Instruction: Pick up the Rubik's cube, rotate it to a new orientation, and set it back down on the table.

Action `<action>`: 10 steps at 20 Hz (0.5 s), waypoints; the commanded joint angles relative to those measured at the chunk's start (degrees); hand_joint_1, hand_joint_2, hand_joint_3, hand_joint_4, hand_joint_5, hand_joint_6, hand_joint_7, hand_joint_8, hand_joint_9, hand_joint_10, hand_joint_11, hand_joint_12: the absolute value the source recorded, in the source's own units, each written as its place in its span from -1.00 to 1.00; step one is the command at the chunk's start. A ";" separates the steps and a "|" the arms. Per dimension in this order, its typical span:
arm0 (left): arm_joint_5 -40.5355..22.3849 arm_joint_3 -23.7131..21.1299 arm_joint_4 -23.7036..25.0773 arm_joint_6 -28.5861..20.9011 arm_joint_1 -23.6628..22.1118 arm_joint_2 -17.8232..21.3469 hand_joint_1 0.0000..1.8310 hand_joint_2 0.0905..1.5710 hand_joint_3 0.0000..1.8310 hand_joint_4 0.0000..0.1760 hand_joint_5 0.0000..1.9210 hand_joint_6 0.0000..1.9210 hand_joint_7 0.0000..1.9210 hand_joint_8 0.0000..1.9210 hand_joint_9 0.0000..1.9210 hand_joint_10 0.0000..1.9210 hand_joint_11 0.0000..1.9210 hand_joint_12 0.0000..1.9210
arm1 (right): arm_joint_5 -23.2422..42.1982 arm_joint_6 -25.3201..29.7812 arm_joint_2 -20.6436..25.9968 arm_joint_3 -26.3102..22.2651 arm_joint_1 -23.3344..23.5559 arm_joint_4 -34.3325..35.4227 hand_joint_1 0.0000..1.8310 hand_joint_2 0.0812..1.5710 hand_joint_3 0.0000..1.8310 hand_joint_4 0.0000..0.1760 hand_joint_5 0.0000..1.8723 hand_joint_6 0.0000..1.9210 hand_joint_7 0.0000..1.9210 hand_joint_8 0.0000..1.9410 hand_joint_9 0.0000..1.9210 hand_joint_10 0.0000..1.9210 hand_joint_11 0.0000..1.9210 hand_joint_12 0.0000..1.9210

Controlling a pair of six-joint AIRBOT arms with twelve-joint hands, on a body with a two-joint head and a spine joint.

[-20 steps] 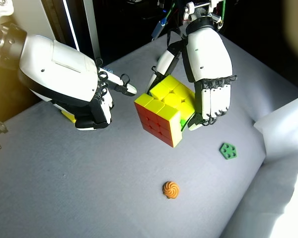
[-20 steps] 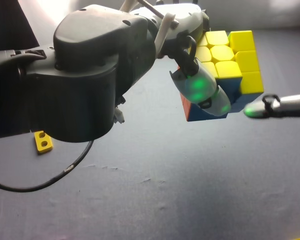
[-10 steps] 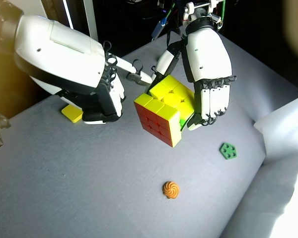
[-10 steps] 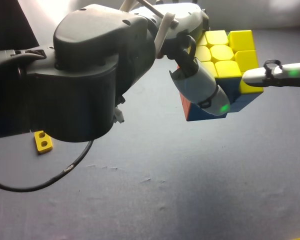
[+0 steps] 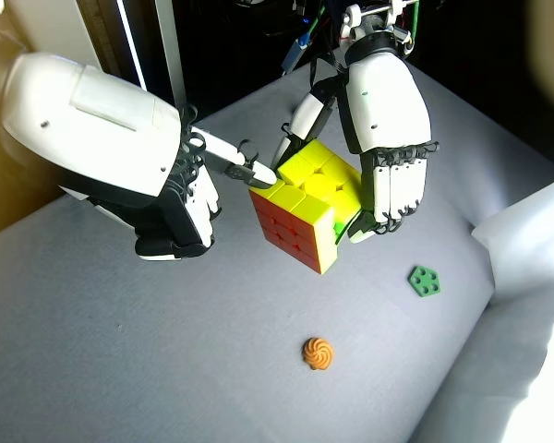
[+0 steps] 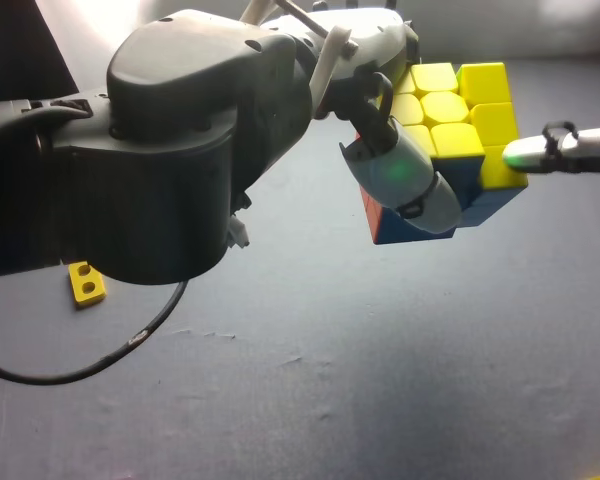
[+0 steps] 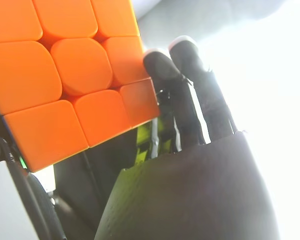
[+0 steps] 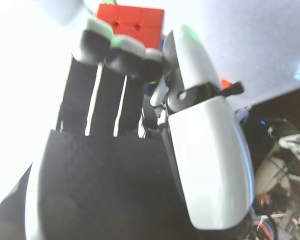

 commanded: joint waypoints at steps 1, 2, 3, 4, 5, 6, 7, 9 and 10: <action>0.19 0.08 4.03 -0.40 -1.13 0.13 0.27 0.57 -1.00 -1.00 -0.14 0.27 -0.34 0.69 -0.57 0.96 -0.63 1.00 | -3.04 -0.39 -0.16 0.02 0.03 1.57 0.37 0.56 -0.99 -0.40 -1.00 -1.00 -0.18 0.92 -0.05 1.00 -0.10 1.00; 0.19 0.08 4.03 -0.39 -1.13 0.13 0.23 0.61 -0.99 -1.00 -0.24 0.45 -0.37 0.69 -0.58 0.95 -0.63 1.00 | -3.13 -0.43 -0.30 0.02 -0.48 1.57 0.38 0.54 -1.00 -0.41 -1.00 -1.00 -0.19 0.92 -0.05 1.00 -0.09 1.00; 0.19 0.08 4.03 -0.33 -1.13 0.13 0.22 0.63 -0.99 -1.00 -0.26 0.48 -0.38 0.70 -0.59 0.91 -0.65 1.00 | -3.36 -0.43 -0.41 0.02 -1.00 1.57 0.41 0.53 -1.00 -0.41 -1.00 -1.00 -0.20 0.95 -0.04 1.00 -0.08 1.00; 0.19 0.07 4.03 -0.33 -1.13 0.13 0.23 0.63 -1.00 -1.00 -0.23 0.44 -0.40 0.74 -0.62 0.96 -0.67 1.00 | -3.62 -0.43 -0.47 0.02 -1.47 1.57 0.40 0.53 -1.00 -0.35 -1.00 -1.00 -0.19 0.95 -0.03 1.00 -0.07 1.00; 0.25 0.05 4.03 -0.33 -1.12 0.13 0.26 0.61 -1.00 -1.00 -0.18 0.33 -0.40 0.75 -0.64 0.99 -0.68 1.00 | -3.90 -0.43 -0.50 0.02 -1.88 1.57 0.40 0.53 -1.00 -0.40 -1.00 -1.00 -0.21 0.92 -0.05 1.00 -0.08 1.00; 0.30 0.05 4.03 -0.33 -1.12 0.13 0.28 0.59 -1.00 -1.00 -0.14 0.27 -0.38 0.75 -0.61 1.00 -0.66 1.00 | -4.03 -0.43 -0.55 0.02 -2.12 1.57 0.41 0.52 -1.00 -0.42 -1.00 -1.00 -0.20 0.93 -0.05 1.00 -0.09 1.00; 0.31 0.05 4.03 -0.33 -1.13 0.13 0.28 0.59 -1.00 -1.00 -0.14 0.27 -0.38 0.75 -0.61 1.00 -0.66 1.00 | -4.09 -0.43 -0.64 0.02 -2.47 1.57 0.41 0.52 -1.00 -0.42 -1.00 -1.00 -0.20 0.93 -0.05 1.00 -0.09 1.00; 0.31 0.04 4.03 -0.33 -1.20 0.13 0.22 0.68 -0.99 -1.00 -0.27 0.47 -0.50 0.89 -0.70 1.00 -0.73 1.00 | -4.36 -0.45 -0.96 0.00 -3.37 1.57 0.41 0.50 -1.00 -0.46 -1.00 -1.00 -0.19 0.97 -0.03 1.00 -0.06 1.00; 0.31 0.04 4.03 -0.33 -1.23 0.14 0.24 0.65 -1.00 -1.00 -0.22 0.41 -0.47 0.84 -0.67 1.00 -0.70 1.00 | -4.53 -0.50 -1.21 0.00 -3.77 1.57 0.40 0.51 -1.00 -0.43 -1.00 -1.00 -0.21 0.97 -0.05 1.00 -0.08 1.00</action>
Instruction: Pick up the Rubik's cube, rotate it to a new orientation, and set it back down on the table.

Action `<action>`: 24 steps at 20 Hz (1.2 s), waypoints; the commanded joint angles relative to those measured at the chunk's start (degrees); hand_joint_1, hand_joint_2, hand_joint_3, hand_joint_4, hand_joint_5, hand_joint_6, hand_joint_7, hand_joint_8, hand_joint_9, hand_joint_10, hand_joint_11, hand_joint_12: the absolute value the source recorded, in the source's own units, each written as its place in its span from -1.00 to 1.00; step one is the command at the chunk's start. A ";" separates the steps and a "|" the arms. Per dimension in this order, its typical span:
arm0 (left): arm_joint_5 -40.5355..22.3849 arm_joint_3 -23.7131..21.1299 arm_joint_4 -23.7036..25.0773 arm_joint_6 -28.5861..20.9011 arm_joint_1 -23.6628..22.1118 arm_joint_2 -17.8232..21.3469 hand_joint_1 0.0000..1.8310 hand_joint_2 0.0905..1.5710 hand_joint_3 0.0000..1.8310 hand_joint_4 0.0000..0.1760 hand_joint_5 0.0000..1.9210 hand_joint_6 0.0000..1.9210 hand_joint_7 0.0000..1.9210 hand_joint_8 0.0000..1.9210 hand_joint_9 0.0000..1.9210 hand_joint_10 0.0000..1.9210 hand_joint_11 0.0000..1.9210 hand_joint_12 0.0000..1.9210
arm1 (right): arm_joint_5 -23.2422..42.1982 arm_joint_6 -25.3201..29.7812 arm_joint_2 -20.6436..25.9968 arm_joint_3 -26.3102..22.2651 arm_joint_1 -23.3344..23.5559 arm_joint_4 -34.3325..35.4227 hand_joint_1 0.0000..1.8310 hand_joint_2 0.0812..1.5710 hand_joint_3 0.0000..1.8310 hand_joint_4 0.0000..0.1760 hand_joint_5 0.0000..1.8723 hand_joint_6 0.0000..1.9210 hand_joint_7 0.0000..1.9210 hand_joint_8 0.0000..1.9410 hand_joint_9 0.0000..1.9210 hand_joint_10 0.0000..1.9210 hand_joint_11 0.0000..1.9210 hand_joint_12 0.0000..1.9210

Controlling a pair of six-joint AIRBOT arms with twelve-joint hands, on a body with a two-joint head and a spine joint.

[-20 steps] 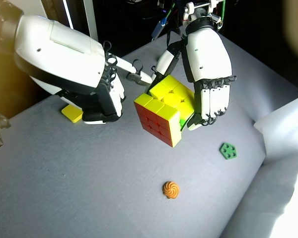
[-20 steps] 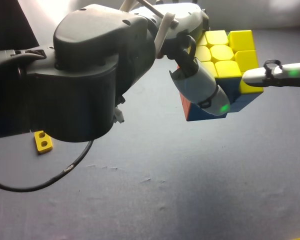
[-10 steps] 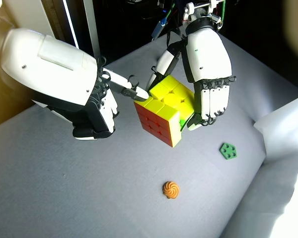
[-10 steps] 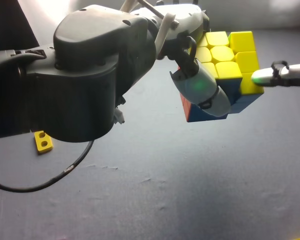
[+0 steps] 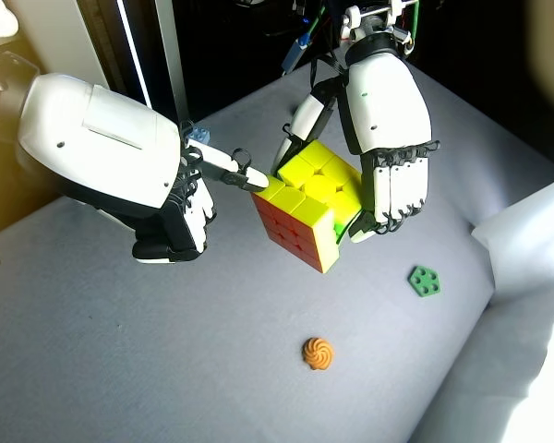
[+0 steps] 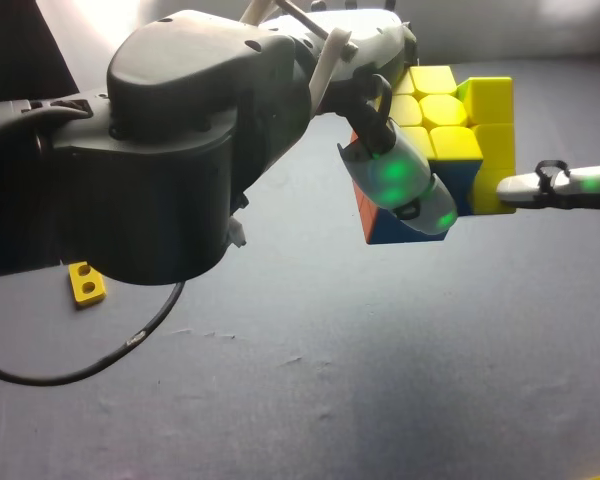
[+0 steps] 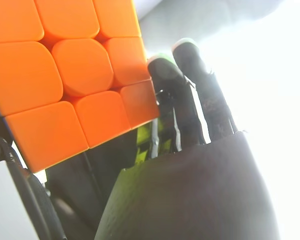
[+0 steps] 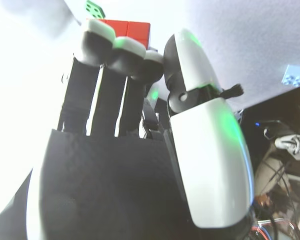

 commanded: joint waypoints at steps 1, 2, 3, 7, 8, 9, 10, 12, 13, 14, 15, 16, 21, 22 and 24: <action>0.38 0.04 4.11 -1.16 -1.25 0.14 0.25 0.64 -1.00 -1.00 -0.20 0.38 -0.45 0.82 -0.65 1.00 -0.67 1.00 | -3.14 -0.52 -0.19 -0.01 0.29 1.11 0.42 0.51 -1.00 -0.48 -1.00 -1.00 -0.19 0.97 -0.04 1.00 -0.07 1.00; 0.38 0.04 4.11 -1.16 -1.28 0.14 0.26 0.62 -1.00 -1.00 -0.18 0.33 -0.41 0.78 -0.61 1.00 -0.65 1.00 | -3.43 -0.54 -0.50 0.00 -0.03 1.11 0.42 0.51 -1.00 -0.35 -1.00 -1.00 -0.20 0.95 -0.05 1.00 -0.09 1.00; 0.38 0.05 4.11 -1.16 -1.29 0.14 0.26 0.61 -1.00 -1.00 -0.18 0.34 -0.40 0.75 -0.61 1.00 -0.65 1.00 | -3.57 -0.54 -0.66 0.01 -0.18 1.11 0.42 0.51 -1.00 -0.25 -1.00 -1.00 -0.18 0.93 -0.04 1.00 -0.09 1.00; 0.44 0.03 4.11 -1.14 -1.29 0.15 0.28 0.57 -1.00 -1.00 -0.13 0.25 -0.35 0.70 -0.56 0.95 -0.59 1.00 | -5.47 -2.04 -1.97 0.07 -1.09 1.11 0.39 0.53 -1.00 -0.29 -1.00 -1.00 -0.17 0.93 -0.03 1.00 -0.09 1.00; 0.45 0.03 4.11 -1.14 -1.29 0.15 0.28 0.57 -1.00 -1.00 -0.13 0.25 -0.35 0.70 -0.56 0.95 -0.59 1.00 | -5.89 -2.08 -2.40 0.11 -1.38 1.11 0.39 0.53 -1.00 -0.29 -1.00 -1.00 -0.17 0.93 -0.03 1.00 -0.09 1.00; 0.48 0.04 4.11 -1.14 -1.29 0.15 0.26 0.58 -1.00 -1.00 -0.17 0.32 -0.34 0.68 -0.56 0.92 -0.62 1.00 | -6.38 -2.17 -2.79 0.15 -1.72 1.11 0.38 0.54 -1.00 -0.39 -1.00 -1.00 -0.14 0.90 -0.03 1.00 -0.08 1.00; 0.48 0.05 4.11 -1.14 -1.29 0.18 0.26 0.58 -1.00 -1.00 -0.16 0.32 -0.35 0.68 -0.57 0.93 -0.62 1.00 | -7.10 -2.48 -3.26 0.19 -2.23 1.11 0.38 0.53 -1.00 -0.45 -1.00 -1.00 -0.14 0.90 -0.03 1.00 -0.09 1.00; 0.54 0.04 4.11 -1.13 -1.29 0.23 0.26 0.59 -1.00 -1.00 -0.16 0.32 -0.37 0.70 -0.59 0.94 -0.64 1.00 | -7.80 -2.68 -4.09 0.58 -2.78 1.11 0.37 0.53 -1.00 -0.55 -1.00 -1.00 -0.14 0.91 -0.02 1.00 -0.09 1.00; 0.66 0.04 4.11 -1.13 -1.29 0.25 0.26 0.58 -1.00 -1.00 -0.17 0.32 -0.35 0.67 -0.56 0.87 -0.61 1.00 | -8.32 -2.68 -4.45 0.82 -2.99 1.11 0.37 0.53 -1.00 -0.55 -1.00 -1.00 -0.15 0.92 -0.03 1.00 -0.09 1.00; 0.74 0.04 4.11 -1.08 -1.29 0.26 0.23 0.63 -0.99 -1.00 -0.26 0.42 -0.37 0.75 -0.56 0.92 -0.61 1.00 | -8.97 -2.68 -4.89 1.16 -3.32 1.11 0.39 0.52 -1.00 -0.41 -1.00 -1.00 -0.16 0.92 -0.04 1.00 -0.10 1.00; 0.76 0.03 4.11 -1.07 -1.29 0.26 0.25 0.62 -1.00 -1.00 -0.22 0.36 -0.37 0.76 -0.57 0.97 -0.60 1.00 | -9.74 -2.68 -5.54 1.65 -3.93 1.11 0.39 0.52 -1.00 -0.47 -1.00 -1.00 -0.13 0.93 -0.02 1.00 -0.08 1.00; 0.76 0.03 4.11 -1.07 -1.30 0.26 0.24 0.63 -1.00 -1.00 -0.24 0.39 -0.38 0.77 -0.59 0.98 -0.62 1.00 | -9.88 -2.68 -5.87 1.87 -4.22 1.11 0.40 0.51 -1.00 -0.48 -1.00 -1.00 -0.14 0.96 -0.01 1.00 -0.06 1.00; 0.77 0.02 4.11 -1.07 -1.35 0.36 0.24 0.61 -1.00 -1.00 -0.23 0.41 -0.36 0.72 -0.56 0.94 -0.61 1.00 | -11.01 -2.68 -7.20 2.54 -5.75 1.11 0.34 0.57 -1.00 -0.52 -1.00 -1.00 -0.20 0.94 -0.06 1.00 -0.10 1.00; 0.80 -0.01 4.11 -1.07 -1.35 0.42 0.23 0.66 -0.99 -1.00 -0.26 0.46 -0.45 0.83 -0.64 1.00 -0.65 1.00 | -11.01 -2.67 -7.27 2.52 -5.74 1.11 0.33 0.58 -1.00 -0.47 -1.00 -1.00 -0.22 0.96 -0.08 1.00 -0.12 1.00; 0.80 -0.01 4.11 -1.07 -1.37 0.44 0.23 0.63 -1.00 -1.00 -0.23 0.45 -0.41 0.75 -0.61 0.97 -0.61 1.00 | -11.01 -2.67 -7.35 2.51 -5.78 1.11 0.34 0.57 -1.00 -0.58 -1.00 -1.00 -0.21 0.97 -0.06 1.00 -0.10 1.00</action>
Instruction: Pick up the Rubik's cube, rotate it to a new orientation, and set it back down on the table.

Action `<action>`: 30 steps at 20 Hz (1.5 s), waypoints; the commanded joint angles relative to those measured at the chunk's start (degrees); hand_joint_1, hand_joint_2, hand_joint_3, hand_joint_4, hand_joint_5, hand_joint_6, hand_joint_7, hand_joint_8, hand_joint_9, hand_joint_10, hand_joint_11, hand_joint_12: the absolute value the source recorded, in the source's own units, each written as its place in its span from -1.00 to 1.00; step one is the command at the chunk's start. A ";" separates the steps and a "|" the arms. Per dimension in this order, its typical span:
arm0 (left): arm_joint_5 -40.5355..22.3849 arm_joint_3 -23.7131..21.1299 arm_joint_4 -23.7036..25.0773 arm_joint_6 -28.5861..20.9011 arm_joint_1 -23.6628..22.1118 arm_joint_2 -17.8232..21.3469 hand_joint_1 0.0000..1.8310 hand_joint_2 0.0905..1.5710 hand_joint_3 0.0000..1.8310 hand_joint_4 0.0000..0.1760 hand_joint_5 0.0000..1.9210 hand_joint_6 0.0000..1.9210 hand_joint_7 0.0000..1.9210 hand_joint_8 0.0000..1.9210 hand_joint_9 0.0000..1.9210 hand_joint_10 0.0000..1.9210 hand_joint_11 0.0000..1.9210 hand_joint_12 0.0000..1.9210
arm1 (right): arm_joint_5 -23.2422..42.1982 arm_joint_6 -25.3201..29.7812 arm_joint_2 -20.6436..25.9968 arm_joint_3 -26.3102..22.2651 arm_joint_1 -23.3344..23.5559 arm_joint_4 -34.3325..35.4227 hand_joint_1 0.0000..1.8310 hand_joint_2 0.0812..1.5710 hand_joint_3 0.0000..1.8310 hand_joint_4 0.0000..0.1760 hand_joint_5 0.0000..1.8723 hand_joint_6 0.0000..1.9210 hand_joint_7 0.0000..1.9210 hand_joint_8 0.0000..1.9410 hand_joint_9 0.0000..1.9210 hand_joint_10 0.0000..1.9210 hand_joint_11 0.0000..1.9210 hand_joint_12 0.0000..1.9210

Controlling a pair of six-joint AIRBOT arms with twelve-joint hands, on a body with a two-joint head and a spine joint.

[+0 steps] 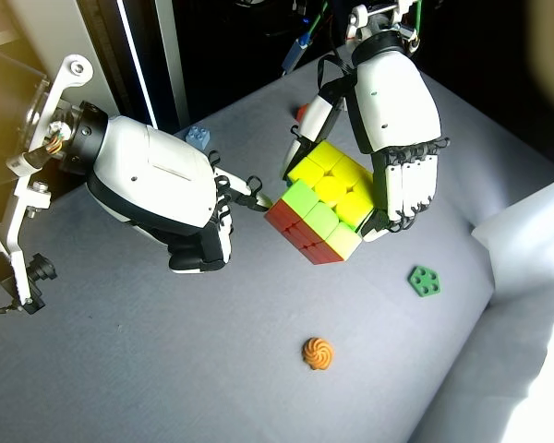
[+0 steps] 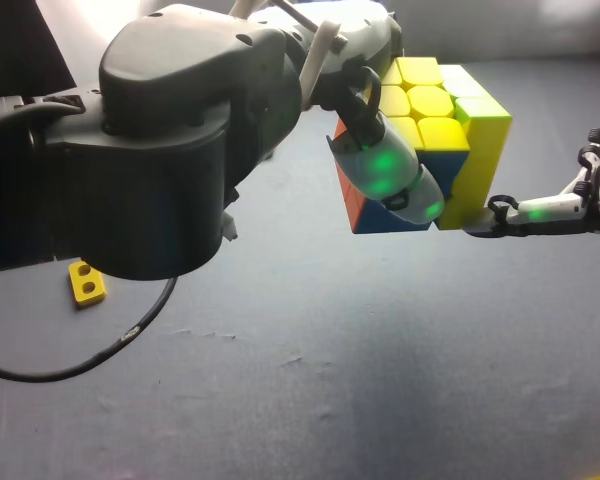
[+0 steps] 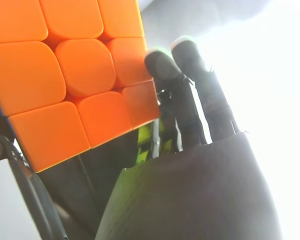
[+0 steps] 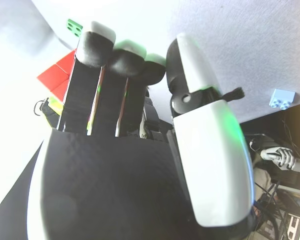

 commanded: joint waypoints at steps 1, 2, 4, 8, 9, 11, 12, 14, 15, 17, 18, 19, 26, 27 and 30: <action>1.65 -0.12 3.74 -1.07 -1.28 0.09 0.25 0.60 -1.00 -1.00 -0.19 0.37 -0.36 0.67 -0.56 0.90 -0.60 1.00 | -4.34 -0.31 -0.12 0.36 0.61 0.87 0.34 0.57 -1.00 -0.67 -0.99 -1.00 -0.21 0.94 -0.07 1.00 -0.12 1.00; 1.65 -0.11 3.61 -1.07 -1.28 0.10 0.24 0.61 -1.00 -1.00 -0.22 0.40 -0.36 0.70 -0.57 0.95 -0.62 1.00 | -4.30 -0.17 -0.11 0.36 1.16 0.87 0.32 0.60 -0.99 -0.72 -1.00 -1.00 -0.25 0.98 -0.09 1.00 -0.11 1.00; 1.65 -0.12 3.59 -1.02 -1.34 0.19 0.24 0.61 -1.00 -1.00 -0.22 0.39 -0.36 0.72 -0.56 0.97 -0.61 1.00 | -2.25 1.14 0.10 0.38 4.06 0.88 0.38 0.62 -0.98 -0.79 -1.00 -1.00 -0.32 0.73 -0.10 1.00 -0.11 1.00; 1.65 -0.14 3.59 -0.93 -1.37 0.27 0.27 0.62 -0.98 -1.00 -0.23 0.43 -0.42 0.78 -0.59 0.98 -0.60 1.00 | 2.85 5.93 2.06 0.30 13.94 0.90 0.39 0.54 -1.00 -0.80 -0.98 -1.00 -0.21 1.00 -0.06 1.00 -0.08 1.00; 1.65 -0.14 3.59 -0.93 -1.37 0.27 0.25 0.61 -0.99 -1.00 -0.21 0.39 -0.40 0.77 -0.59 1.00 -0.59 1.00 | 3.06 5.99 2.48 0.25 15.45 0.90 0.40 0.52 -1.00 -0.81 -0.97 -1.00 -0.21 1.00 -0.05 1.00 -0.07 1.00; 1.65 -0.12 3.51 -0.89 -1.37 0.26 0.22 0.65 -0.98 -1.00 -0.27 0.50 -0.44 0.80 -0.64 1.00 -0.66 1.00 | 3.34 5.97 3.46 0.27 17.71 0.90 0.39 0.51 -1.00 -0.78 -1.00 -1.00 -0.21 1.00 -0.06 1.00 -0.08 1.00; 1.65 -0.09 3.50 -0.85 -1.39 0.25 0.21 0.66 -0.98 -1.00 -0.28 0.52 -0.45 0.81 -0.65 1.00 -0.68 1.00 | 3.33 5.89 3.75 0.31 17.96 0.90 0.38 0.51 -1.00 -0.80 -1.00 -1.00 -0.19 1.00 -0.05 1.00 -0.07 1.00; 1.65 -0.05 3.50 -0.74 -1.40 0.25 0.25 0.63 -1.00 -1.00 -0.21 0.40 -0.43 0.79 -0.63 1.00 -0.64 1.00 | 3.31 5.64 4.23 0.55 17.86 0.88 0.38 0.53 -1.00 -0.69 -1.00 -1.00 -0.19 1.00 -0.05 1.00 -0.07 1.00; 1.65 -0.06 3.50 -0.72 -1.40 0.25 0.25 0.63 -1.00 -1.00 -0.21 0.40 -0.43 0.79 -0.63 1.00 -0.64 1.00 | 3.31 5.63 4.22 0.84 17.59 0.88 0.38 0.53 -1.00 -0.69 -1.00 -1.00 -0.19 1.00 -0.05 1.00 -0.07 1.00; 1.65 -0.07 3.50 -0.64 -1.40 0.23 0.25 0.65 -0.99 -1.00 -0.23 0.41 -0.47 0.87 -0.64 1.00 -0.63 1.00 | 3.15 5.62 4.19 1.20 16.89 0.88 0.35 0.56 -1.00 -0.78 -1.00 -1.00 -0.19 0.97 -0.05 1.00 -0.11 1.00; 1.65 -0.08 3.50 -0.61 -1.40 0.22 0.24 0.65 -0.99 -1.00 -0.25 0.43 -0.44 0.85 -0.61 1.00 -0.60 1.00 | 3.09 5.60 4.17 1.33 16.30 0.88 0.32 0.58 -0.99 -0.95 -1.00 -1.00 -0.20 0.95 -0.07 1.00 -0.13 1.00; 1.65 -0.09 3.50 -0.59 -1.40 0.21 0.23 0.66 -0.99 -1.00 -0.26 0.45 -0.45 0.86 -0.61 1.00 -0.58 1.00 | 3.09 5.43 4.15 1.34 15.71 0.88 0.34 0.57 -1.00 -1.00 -1.00 -1.00 -0.21 0.98 -0.07 1.00 -0.12 1.00; 1.65 -0.18 3.50 -0.51 -1.50 0.22 0.26 0.61 -1.00 -1.00 -0.19 0.33 -0.38 0.77 -0.59 1.00 -0.61 1.00 | 3.27 5.39 3.88 1.25 13.40 0.89 0.31 0.59 -0.98 -0.97 -1.00 -1.00 -0.28 0.89 -0.15 1.00 -0.18 1.00; 1.65 -0.20 3.50 -0.49 -1.50 0.22 0.26 0.61 -1.00 -1.00 -0.19 0.33 -0.38 0.77 -0.59 1.00 -0.61 1.00 | 3.45 5.39 3.85 1.16 13.16 0.89 0.31 0.59 -0.98 -0.97 -1.00 -1.00 -0.28 0.89 -0.15 1.00 -0.18 1.00; 1.65 -0.17 3.38 -0.47 -1.54 0.22 0.27 0.58 -1.00 -1.00 -0.15 0.32 -0.36 0.68 -0.56 0.96 -0.58 1.00 | 3.97 5.39 3.86 0.49 12.83 0.89 0.33 0.57 -1.00 -0.94 -1.00 -1.00 -0.21 0.93 -0.08 1.00 -0.15 1.00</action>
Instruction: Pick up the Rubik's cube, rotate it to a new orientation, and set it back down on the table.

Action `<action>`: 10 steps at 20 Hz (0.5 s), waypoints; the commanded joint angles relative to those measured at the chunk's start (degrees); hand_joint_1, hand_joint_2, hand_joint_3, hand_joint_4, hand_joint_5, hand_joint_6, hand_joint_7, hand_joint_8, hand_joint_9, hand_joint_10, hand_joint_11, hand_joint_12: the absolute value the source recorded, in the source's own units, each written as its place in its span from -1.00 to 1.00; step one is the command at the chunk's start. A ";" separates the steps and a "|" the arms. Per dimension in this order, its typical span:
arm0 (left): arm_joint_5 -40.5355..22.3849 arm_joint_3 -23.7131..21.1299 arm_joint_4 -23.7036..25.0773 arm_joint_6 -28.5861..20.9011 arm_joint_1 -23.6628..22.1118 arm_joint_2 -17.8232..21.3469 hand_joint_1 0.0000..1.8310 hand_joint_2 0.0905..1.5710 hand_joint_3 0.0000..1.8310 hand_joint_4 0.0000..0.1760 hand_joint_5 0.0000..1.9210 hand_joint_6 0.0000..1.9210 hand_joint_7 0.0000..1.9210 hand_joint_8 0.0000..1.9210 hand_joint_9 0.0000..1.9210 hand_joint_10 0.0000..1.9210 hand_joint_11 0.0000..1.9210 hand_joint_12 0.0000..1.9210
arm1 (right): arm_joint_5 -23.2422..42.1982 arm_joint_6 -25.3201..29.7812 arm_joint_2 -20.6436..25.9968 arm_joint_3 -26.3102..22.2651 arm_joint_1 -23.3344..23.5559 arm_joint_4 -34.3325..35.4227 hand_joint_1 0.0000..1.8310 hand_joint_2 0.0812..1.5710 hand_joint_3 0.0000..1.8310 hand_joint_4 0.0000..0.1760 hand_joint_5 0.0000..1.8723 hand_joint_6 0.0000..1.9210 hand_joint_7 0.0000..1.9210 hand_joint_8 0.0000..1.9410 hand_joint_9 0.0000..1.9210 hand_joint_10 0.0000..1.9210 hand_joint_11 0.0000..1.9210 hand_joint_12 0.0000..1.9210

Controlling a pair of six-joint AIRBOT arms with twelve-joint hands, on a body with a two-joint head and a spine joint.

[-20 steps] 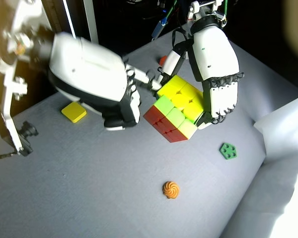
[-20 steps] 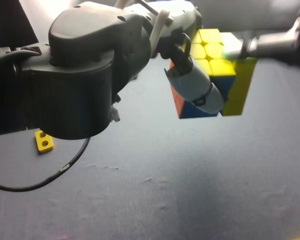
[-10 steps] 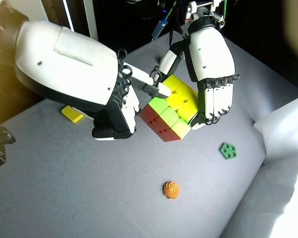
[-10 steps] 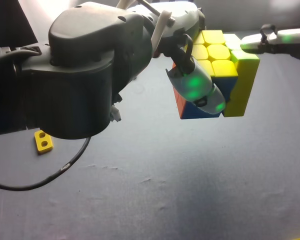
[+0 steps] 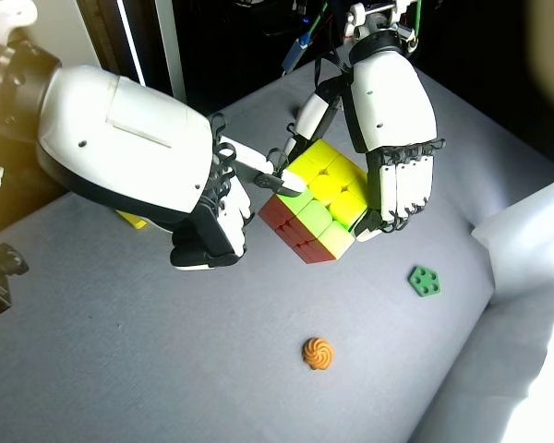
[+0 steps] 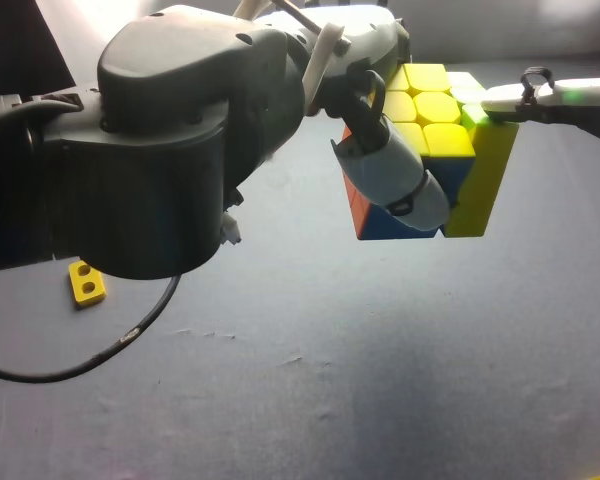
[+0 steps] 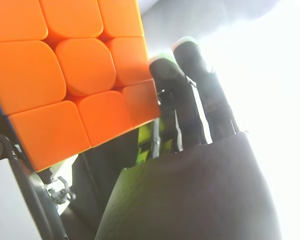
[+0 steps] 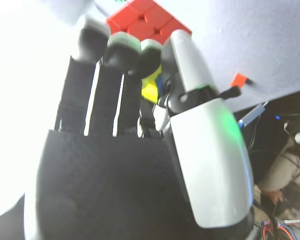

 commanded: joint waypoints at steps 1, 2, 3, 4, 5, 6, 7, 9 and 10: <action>0.32 -0.14 4.30 -0.93 -1.39 0.12 0.39 0.63 -0.98 -1.00 -0.22 0.38 -0.42 0.74 -0.50 0.92 -0.56 1.00 | -1.86 -0.23 -0.05 -0.49 0.28 1.52 0.34 0.56 -1.00 -1.00 -1.00 -1.00 -0.21 0.93 -0.08 1.00 -0.15 1.00; 0.32 -0.15 4.30 -0.92 -1.40 0.12 0.39 0.63 -0.98 -1.00 -0.22 0.38 -0.42 0.74 -0.50 0.92 -0.56 1.00 | -1.80 -0.23 -0.05 -0.65 0.24 1.52 0.34 0.56 -1.00 -1.00 -1.00 -1.00 -0.21 0.93 -0.08 1.00 -0.15 1.00; 0.32 -0.19 4.30 -0.91 -1.40 0.13 0.22 0.68 -0.98 -1.00 -0.28 0.51 -0.49 0.88 -0.68 1.00 -0.70 1.00 | -1.77 -0.23 -0.04 -0.79 0.19 1.52 0.37 0.53 -1.00 -1.00 -1.00 -1.00 -0.22 0.97 -0.07 1.00 -0.13 1.00; 0.32 -0.22 4.30 -0.91 -1.40 0.13 0.22 0.67 -0.99 -1.00 -0.29 0.50 -0.44 0.84 -0.64 1.00 -0.66 1.00 | -1.77 -0.23 -0.04 -0.82 0.16 1.52 0.37 0.53 -1.00 -1.00 -1.00 -1.00 -0.24 0.99 -0.08 1.00 -0.13 1.00; 0.32 -0.23 4.30 -0.91 -1.40 0.13 0.24 0.65 -1.00 -1.00 -0.23 0.43 -0.47 0.84 -0.65 1.00 -0.64 1.00 | -1.77 -0.23 -0.04 -0.84 0.10 1.52 0.35 0.55 -1.00 -1.00 -1.00 -1.00 -0.23 1.00 -0.09 1.00 -0.14 1.00; 0.32 -0.23 4.29 -0.91 -1.40 0.13 0.20 0.72 -0.98 -1.00 -0.30 0.58 -0.57 0.93 -0.74 1.00 -0.72 1.00 | -1.77 -0.22 -0.04 -0.84 0.03 1.52 0.34 0.56 -1.00 -1.00 -1.00 -1.00 -0.21 0.95 -0.07 1.00 -0.15 1.00; 0.32 -0.22 4.29 -0.91 -1.40 0.13 0.33 0.74 -0.99 -1.00 -0.39 0.70 -0.53 0.87 -0.61 1.00 -0.66 1.00 | -1.77 -0.21 -0.04 -0.85 -0.05 1.52 0.33 0.57 -0.99 -1.00 -1.00 -1.00 -0.18 0.94 -0.06 1.00 -0.16 1.00; 0.32 -0.19 4.27 -0.91 -1.43 0.13 0.25 0.61 -1.00 -1.00 -0.20 0.39 -0.35 0.67 -0.55 0.91 -0.62 1.00 | -1.77 -0.19 -0.04 -0.92 -0.18 1.52 0.35 0.55 -1.00 -1.00 -1.00 -1.00 -0.18 0.94 -0.05 1.00 -0.12 1.00; 0.32 -0.19 4.27 -0.91 -1.46 0.14 0.26 0.58 -1.00 -1.00 -0.18 0.34 -0.31 0.62 -0.50 0.87 -0.55 1.00 | -1.77 -0.18 -0.04 -0.98 -0.26 1.52 0.36 0.54 -1.00 -1.00 -1.00 -1.00 -0.19 0.94 -0.05 1.00 -0.12 1.00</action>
